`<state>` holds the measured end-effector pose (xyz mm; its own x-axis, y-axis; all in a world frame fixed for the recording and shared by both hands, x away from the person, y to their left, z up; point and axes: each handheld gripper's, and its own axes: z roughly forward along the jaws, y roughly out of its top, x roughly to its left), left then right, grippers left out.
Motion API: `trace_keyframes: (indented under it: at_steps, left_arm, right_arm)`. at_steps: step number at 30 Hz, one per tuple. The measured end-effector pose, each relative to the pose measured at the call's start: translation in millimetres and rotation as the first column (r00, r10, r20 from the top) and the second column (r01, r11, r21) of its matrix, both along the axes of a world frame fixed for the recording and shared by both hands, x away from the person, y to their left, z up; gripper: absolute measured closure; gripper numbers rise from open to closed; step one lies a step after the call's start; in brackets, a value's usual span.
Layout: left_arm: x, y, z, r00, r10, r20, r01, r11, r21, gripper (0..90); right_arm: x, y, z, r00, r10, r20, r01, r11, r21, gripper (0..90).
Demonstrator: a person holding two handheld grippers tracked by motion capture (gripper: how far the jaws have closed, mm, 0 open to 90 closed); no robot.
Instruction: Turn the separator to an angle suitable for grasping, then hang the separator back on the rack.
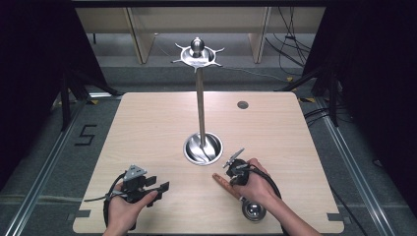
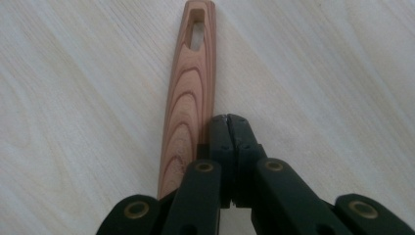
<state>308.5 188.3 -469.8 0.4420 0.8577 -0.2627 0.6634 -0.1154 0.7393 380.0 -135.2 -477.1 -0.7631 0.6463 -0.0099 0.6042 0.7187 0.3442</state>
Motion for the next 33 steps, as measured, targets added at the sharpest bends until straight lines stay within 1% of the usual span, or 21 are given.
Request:
trace_keyframes:
  at_steps: [2,3,5,6,7,8,12,13,15,16,18,19,20,21,23,24,26,28,31,32,33]
  left_arm:
    - [0.5,0.5,0.2,1.0000,-0.004,0.001,0.004,1.0000,0.006,41.7]
    - [0.8,0.6,0.2,1.0000,-0.006,0.002,0.006,1.0000,0.005,41.7]
    - [1.6,-0.2,0.7,1.0000,-0.003,0.002,0.003,1.0000,0.006,41.7]
    - [1.9,-1.5,0.3,1.0000,0.004,0.006,-0.004,1.0000,-0.006,41.7]
    - [2.6,-0.7,0.3,1.0000,-0.002,0.006,0.002,0.9999,0.013,41.6]
    - [3.0,-1.0,0.2,1.0000,-0.003,0.003,0.003,1.0000,0.006,41.6]
    - [2.8,-1.9,-0.4,1.0000,0.005,-0.006,-0.005,1.0000,-0.006,41.4]
    - [3.3,-0.4,-0.8,0.9999,-0.008,-0.008,0.008,0.9999,0.008,41.4]
    - [2.5,0.4,-1.3,1.0000,-0.004,-0.006,0.004,1.0000,0.002,41.4]
    - [1.9,0.8,-1.6,0.9999,0.003,-0.010,-0.003,1.0000,-0.003,41.4]
    - [1.0,2.0,-0.9,1.0000,-0.001,-0.009,0.001,1.0000,-0.003,41.3]
    - [0.7,2.1,-0.6,1.0000,0.000,-0.008,0.000,1.0000,-0.006,41.3]
    - [0.8,2.4,-0.4,1.0000,-0.001,-0.008,0.001,1.0000,-0.005,41.3]
    - [0.5,1.7,0.1,1.0000,-0.001,-0.006,0.001,0.9998,-0.020,41.3]
    - [0.3,1.7,0.5,1.0000,-0.009,-0.003,0.009,0.9999,-0.006,41.2]
    - [0.5,0.6,-0.1,1.0000,-0.002,-0.003,0.001,0.9998,-0.020,41.2]
    - [0.5,0.4,0.8,0.9999,-0.009,-0.007,0.009,0.9999,-0.008,41.2]
    - [0.7,0.1,-0.2,0.9999,-0.011,-0.003,0.011,0.9997,-0.023,41.2]
    - [0.5,1.2,-0.3,0.9999,-0.006,-0.008,0.006,0.9996,-0.027,41.1]
    - [0.6,1.4,-0.2,0.9999,-0.007,-0.011,0.007,0.9996,-0.028,41.1]
    - [0.6,1.1,-0.2,0.9999,-0.006,-0.009,0.006,0.9996,-0.029,41.0]
  right_arm:
    - [0.8,-2.2,4.2,0.9999,-0.008,0.007,0.008,1.000,0.002,88.3]
    - [0.9,-3.2,6.1,0.9998,-0.019,-0.004,0.019,1.000,0.010,85.5]
    - [2.3,-5.1,9.6,0.9995,-0.030,-0.007,0.030,0.999,0.020,80.1]
    - [2.9,-5.9,11.9,0.9995,-0.031,0.000,0.031,0.999,0.027,77.2]
    - [2.7,-5.7,14.0,0.9992,-0.039,-0.006,0.039,0.999,0.035,73.1]
    - [3.2,-5.9,15.9,0.9991,-0.041,-0.009,0.042,0.998,0.044,69.4]
    - [3.7,-4.3,21.3,0.9988,-0.037,-0.034,0.038,0.998,0.046,61.9]
    - [2.9,-3.1,22.5,0.9977,-0.052,-0.044,0.054,0.997,0.052,59.3]
    - [2.5,-1.4,24.5,0.9978,-0.054,-0.037,0.057,0.996,0.067,54.8]
    - [1.1,0.5,25.4,0.9967,-0.067,-0.046,0.069,0.996,0.061,54.5]
    - [1.0,2.6,25.6,0.9979,-0.042,-0.050,0.044,0.998,0.043,54.2]
    - [-0.4,4.4,25.2,0.9973,-0.045,-0.057,0.048,0.998,0.042,54.4]
    - [-0.6,5.7,24.1,0.9985,-0.026,-0.048,0.027,0.999,0.026,54.3]
    - [-1.6,6.9,24.5,0.9983,-0.025,-0.052,0.026,0.999,0.021,54.4]
    - [-4.0,9.0,23.6,0.9988,-0.024,-0.042,0.026,0.999,0.029,53.4]
    - [-3.8,9.1,23.7,0.9995,-0.010,-0.029,0.011,1.000,0.027,52.9]
    - [-5.1,10.6,24.2,0.9986,-0.018,-0.050,0.019,0.999,0.028,53.1]
    - [-4.9,11.7,24.6,0.9977,-0.018,-0.065,0.019,1.000,0.023,54.5]
    - [-3.0,13.0,25.7,0.9978,-0.017,-0.064,0.018,1.000,0.011,57.1]
    - [-3.9,14.2,27.4,0.9964,-0.039,-0.075,0.039,0.999,-0.003,57.2]
    - [-2.4,14.4,27.3,0.9970,-0.024,-0.074,0.024,1.000,-0.004,57.1]
